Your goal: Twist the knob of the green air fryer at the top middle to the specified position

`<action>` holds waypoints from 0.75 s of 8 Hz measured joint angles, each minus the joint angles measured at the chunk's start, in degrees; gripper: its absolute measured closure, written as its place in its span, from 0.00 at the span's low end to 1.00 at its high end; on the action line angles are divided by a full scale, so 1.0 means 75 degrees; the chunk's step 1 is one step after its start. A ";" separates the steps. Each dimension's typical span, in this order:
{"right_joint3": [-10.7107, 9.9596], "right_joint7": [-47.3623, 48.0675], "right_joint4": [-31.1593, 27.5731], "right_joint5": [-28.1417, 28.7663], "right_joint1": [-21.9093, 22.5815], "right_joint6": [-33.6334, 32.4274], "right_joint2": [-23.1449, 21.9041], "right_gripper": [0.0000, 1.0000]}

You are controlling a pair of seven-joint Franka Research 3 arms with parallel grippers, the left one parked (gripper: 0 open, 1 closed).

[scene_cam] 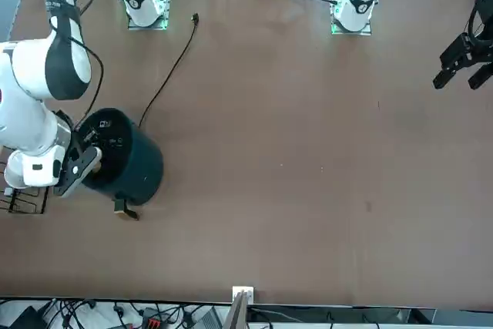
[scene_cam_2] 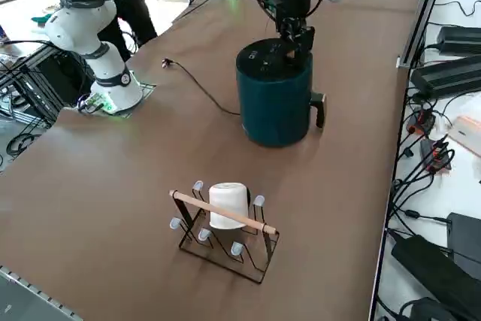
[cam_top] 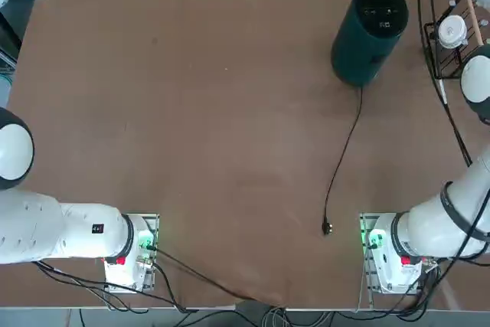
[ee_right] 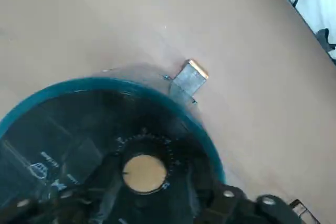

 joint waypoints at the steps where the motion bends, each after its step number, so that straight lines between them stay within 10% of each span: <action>1: -0.0006 0.0001 -0.0001 -0.0040 -0.0034 0.0066 0.0042 0.02; 6: -0.0005 0.1813 0.0093 -0.0065 -0.0033 0.0062 -0.0200 0.00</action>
